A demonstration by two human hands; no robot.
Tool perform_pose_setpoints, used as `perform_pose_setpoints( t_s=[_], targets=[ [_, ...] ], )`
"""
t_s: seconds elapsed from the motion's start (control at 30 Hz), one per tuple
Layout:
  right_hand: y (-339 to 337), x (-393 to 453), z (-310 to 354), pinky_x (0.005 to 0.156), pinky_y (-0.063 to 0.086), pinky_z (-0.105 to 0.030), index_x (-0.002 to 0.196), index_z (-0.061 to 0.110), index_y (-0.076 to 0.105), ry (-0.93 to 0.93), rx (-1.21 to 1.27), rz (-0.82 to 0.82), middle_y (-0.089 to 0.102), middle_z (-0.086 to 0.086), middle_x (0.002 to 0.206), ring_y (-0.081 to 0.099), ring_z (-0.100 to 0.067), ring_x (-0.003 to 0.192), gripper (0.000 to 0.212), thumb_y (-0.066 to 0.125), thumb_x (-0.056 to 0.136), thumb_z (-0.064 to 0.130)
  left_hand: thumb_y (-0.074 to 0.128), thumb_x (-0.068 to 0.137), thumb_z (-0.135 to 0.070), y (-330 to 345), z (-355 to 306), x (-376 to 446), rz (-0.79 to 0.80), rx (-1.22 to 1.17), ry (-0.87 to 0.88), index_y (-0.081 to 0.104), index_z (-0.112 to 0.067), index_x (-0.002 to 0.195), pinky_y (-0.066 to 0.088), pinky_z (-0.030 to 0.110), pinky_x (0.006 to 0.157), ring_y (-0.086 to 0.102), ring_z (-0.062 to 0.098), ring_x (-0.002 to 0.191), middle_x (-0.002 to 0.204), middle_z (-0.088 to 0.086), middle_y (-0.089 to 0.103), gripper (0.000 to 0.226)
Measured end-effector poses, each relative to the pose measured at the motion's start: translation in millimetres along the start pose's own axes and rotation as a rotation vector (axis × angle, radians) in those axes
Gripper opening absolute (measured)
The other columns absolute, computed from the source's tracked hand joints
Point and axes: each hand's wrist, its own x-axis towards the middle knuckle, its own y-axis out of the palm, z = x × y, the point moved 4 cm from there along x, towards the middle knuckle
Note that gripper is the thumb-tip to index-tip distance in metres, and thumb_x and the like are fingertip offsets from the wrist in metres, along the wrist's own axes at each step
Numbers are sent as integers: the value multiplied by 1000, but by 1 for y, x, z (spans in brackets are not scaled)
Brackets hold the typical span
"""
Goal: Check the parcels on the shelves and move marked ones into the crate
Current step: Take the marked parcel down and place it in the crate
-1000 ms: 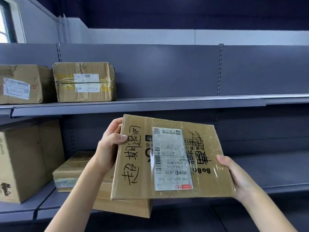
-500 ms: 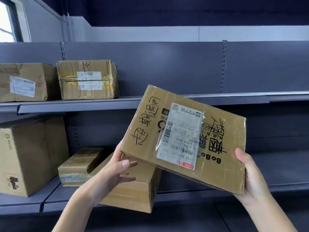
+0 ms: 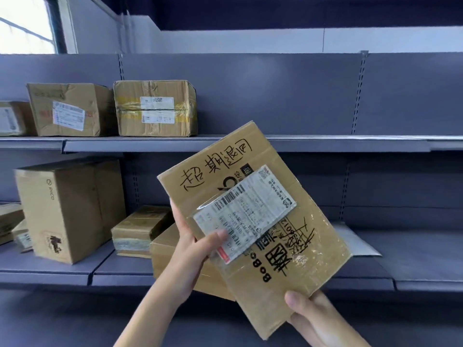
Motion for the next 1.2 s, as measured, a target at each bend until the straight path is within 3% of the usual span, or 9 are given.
perform_pose_setpoints(
  t_s=[0.1, 0.2, 0.23, 0.33, 0.57, 0.8, 0.93, 1.07, 1.2],
  targets=[
    [8, 1, -7, 93, 49, -35, 132, 16, 32, 34, -13, 71, 60, -5, 128, 57, -22, 118, 105, 90, 47, 37, 85, 52, -36, 0, 6, -10, 55, 22, -25, 5, -25, 148, 51, 40, 93, 61, 26, 114, 129, 7, 60, 125],
    [-11, 2, -18, 101, 35, -62, 122, 24, 47, 76, 67, -159, 56, -8, 132, 58, -26, 110, 84, 89, 50, 38, 76, 53, -29, -11, -9, -14, -39, 8, 26, 25, -37, 139, 57, 35, 78, 65, 24, 106, 121, 4, 64, 101],
    [-15, 3, -17, 98, 36, -63, 125, 25, 47, 37, 78, -211, 57, -6, 131, 57, -27, 110, 99, 92, 39, 41, 78, 50, -29, -16, -16, -14, -66, -2, 43, 33, -38, 134, 57, 33, 73, 67, 23, 102, 116, 3, 67, 96],
    [-19, 7, 1, 94, 44, -52, 141, 39, 28, -95, 85, -246, 48, 1, 140, 50, -26, 124, 143, 93, 14, 46, 90, 35, -42, -27, -33, -14, -66, -43, -1, 51, -34, 119, 57, 32, 63, 70, 24, 91, 106, 4, 71, 93],
    [24, 20, 10, 72, 57, -31, 127, 39, 44, -51, -161, -32, 67, -3, 115, 65, -25, 104, 116, 92, 22, 41, 72, 57, -32, -46, -47, -10, 78, 58, -148, 69, -33, 100, 58, 38, 65, 70, 29, 89, 104, 10, 71, 43],
    [34, 40, -4, 62, 56, -33, 123, 36, 51, -275, -46, -233, 70, -4, 107, 68, -24, 91, 114, 90, 17, 47, 84, 40, -61, -81, -48, -14, 122, 204, -225, 66, -33, 110, 55, 28, 68, 70, 21, 91, 104, 4, 72, 78],
    [40, 54, -9, 70, 53, -39, 129, 27, 48, -428, 99, -377, 64, -5, 113, 61, -25, 96, 113, 89, 27, 53, 83, 34, -64, -101, -30, -20, -35, 270, -217, 53, -34, 124, 46, 39, 95, 62, 11, 107, 118, -7, 65, 99],
    [56, 66, -33, 65, 54, -36, 130, 28, 41, -524, 300, -488, 63, -6, 107, 59, -23, 84, 120, 91, 23, 45, 83, 14, -67, -78, 16, -39, -29, 31, -303, 39, -50, 123, 46, 44, 89, 59, 15, 111, 122, -8, 59, 118],
    [67, 63, -53, 67, 57, -37, 128, 42, 36, -522, 287, -564, 58, -7, 126, 59, -27, 108, 122, 93, 21, 34, 82, 29, -59, -53, 36, -48, 73, -25, -284, 36, -48, 127, 46, 34, 80, 64, 6, 103, 113, -19, 66, 109]
  ],
)
